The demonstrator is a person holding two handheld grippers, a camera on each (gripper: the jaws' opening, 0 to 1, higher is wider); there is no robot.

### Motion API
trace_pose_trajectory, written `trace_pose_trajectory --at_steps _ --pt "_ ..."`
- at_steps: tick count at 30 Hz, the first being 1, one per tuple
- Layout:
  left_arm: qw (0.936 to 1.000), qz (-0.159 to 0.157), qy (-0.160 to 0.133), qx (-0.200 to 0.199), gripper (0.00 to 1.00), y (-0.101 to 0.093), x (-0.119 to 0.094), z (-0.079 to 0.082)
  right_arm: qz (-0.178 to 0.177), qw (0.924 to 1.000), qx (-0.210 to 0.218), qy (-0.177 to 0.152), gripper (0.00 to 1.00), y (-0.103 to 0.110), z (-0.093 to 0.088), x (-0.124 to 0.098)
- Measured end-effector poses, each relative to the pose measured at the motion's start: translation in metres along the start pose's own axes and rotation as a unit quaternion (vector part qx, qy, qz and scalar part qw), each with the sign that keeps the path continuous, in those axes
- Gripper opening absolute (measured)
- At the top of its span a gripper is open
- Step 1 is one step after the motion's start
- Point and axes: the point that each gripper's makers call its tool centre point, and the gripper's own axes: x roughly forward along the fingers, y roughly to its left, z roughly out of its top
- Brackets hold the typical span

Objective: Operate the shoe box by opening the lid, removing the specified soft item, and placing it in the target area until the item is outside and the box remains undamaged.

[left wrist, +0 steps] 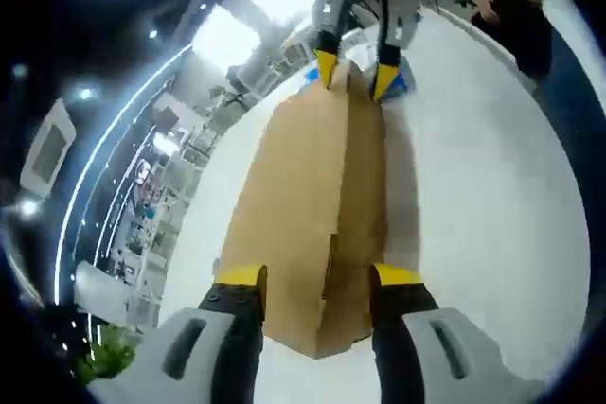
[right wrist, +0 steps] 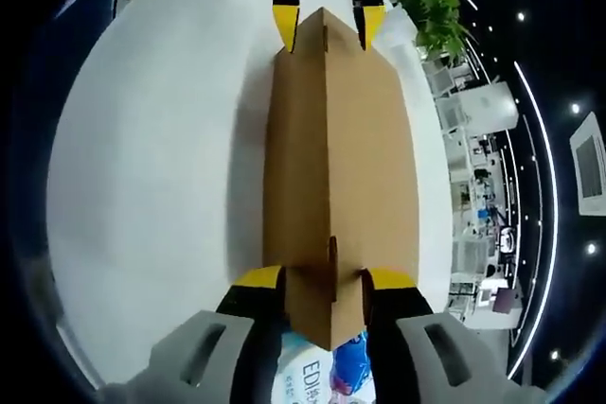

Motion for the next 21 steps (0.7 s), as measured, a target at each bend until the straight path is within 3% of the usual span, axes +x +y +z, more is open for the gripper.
trace_pose_trajectory --at_steps 3,4,5,7,9,10,13,15,19,21 --pt "0.9959 0.001 -0.029 -0.086 0.62 0.012 -0.011 0.01 0.009 0.9999 0.013 -0.006 0.37 0.004 0.002 0.003" --pt "0.9907 0.006 -0.038 -0.131 0.67 0.018 -0.017 0.013 0.013 0.9998 0.014 -0.007 0.41 0.006 0.003 0.004" --pt "0.9881 0.009 -0.04 -0.148 0.75 0.02 -0.019 0.014 0.017 0.9997 0.015 -0.008 0.45 0.008 0.004 0.004" --pt "0.9798 0.004 -0.045 -0.195 0.84 0.023 -0.027 0.015 0.02 0.9992 0.033 -0.011 0.5 0.012 0.006 0.006" --pt "0.9694 -0.006 -0.024 -0.244 0.9 0.022 -0.033 0.011 0.02 0.9989 0.041 -0.012 0.52 0.012 0.006 0.008" --pt "0.9613 -0.015 -0.026 -0.274 0.92 0.02 -0.037 0.015 0.02 0.9985 0.049 -0.014 0.52 0.011 0.007 0.009" --pt "0.9499 -0.02 -0.049 -0.308 0.99 0.019 -0.05 0.03 0.019 0.9986 0.047 -0.017 0.53 0.011 0.008 0.01" --pt "0.9476 -0.022 -0.044 -0.316 0.99 0.016 -0.06 0.035 0.018 0.9986 0.046 -0.02 0.53 0.01 0.008 0.011" --pt "0.9274 -0.032 -0.035 -0.371 0.99 0.001 -0.082 0.048 0.019 0.9974 0.062 -0.031 0.55 0.011 0.011 0.012" --pt "0.9221 -0.032 -0.032 -0.384 0.99 -0.007 -0.092 0.052 0.019 0.9972 0.063 -0.036 0.56 0.011 0.012 0.012"
